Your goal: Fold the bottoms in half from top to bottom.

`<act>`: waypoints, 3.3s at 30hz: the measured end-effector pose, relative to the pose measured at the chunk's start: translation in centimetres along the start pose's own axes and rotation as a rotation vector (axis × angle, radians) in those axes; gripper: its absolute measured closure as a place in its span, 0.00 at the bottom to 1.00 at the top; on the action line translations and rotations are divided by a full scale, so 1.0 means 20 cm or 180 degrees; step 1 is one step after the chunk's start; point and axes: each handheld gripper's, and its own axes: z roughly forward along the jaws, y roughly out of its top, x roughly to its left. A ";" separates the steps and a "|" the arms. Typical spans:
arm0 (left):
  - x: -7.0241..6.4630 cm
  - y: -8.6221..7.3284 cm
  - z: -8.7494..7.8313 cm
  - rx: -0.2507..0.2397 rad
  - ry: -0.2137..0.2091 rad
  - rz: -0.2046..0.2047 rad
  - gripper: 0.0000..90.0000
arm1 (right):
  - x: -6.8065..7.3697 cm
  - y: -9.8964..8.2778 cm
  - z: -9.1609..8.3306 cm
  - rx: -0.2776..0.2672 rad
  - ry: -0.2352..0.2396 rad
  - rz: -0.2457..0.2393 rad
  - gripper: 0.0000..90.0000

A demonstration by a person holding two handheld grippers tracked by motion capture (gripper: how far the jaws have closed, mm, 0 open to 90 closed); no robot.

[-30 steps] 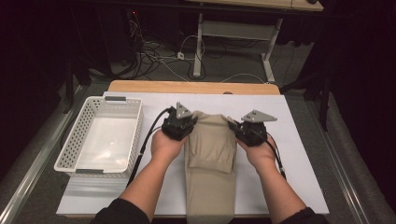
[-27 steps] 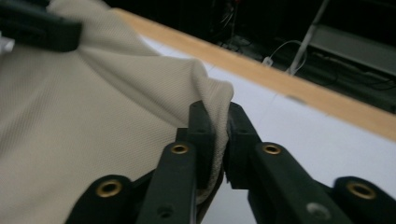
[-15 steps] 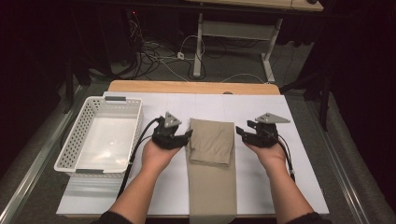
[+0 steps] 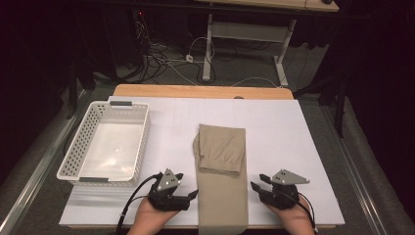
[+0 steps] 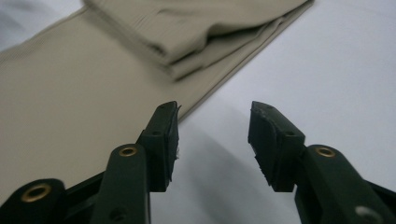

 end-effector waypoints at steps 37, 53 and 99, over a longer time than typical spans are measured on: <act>-0.23 0.02 0.04 0.0094 -0.0262 0.0317 0.68 | 0.22 -0.09 -0.08 -0.0022 0.0535 -0.0162 0.78; 0.13 0.33 0.31 0.0214 0.0208 0.0170 0.46 | 0.03 0.23 0.28 0.0049 0.0172 -0.0020 0.43; -0.29 0.00 -0.02 0.0411 -0.0491 0.0177 0.69 | 0.33 -0.09 -0.09 0.0146 0.0808 -0.0187 0.58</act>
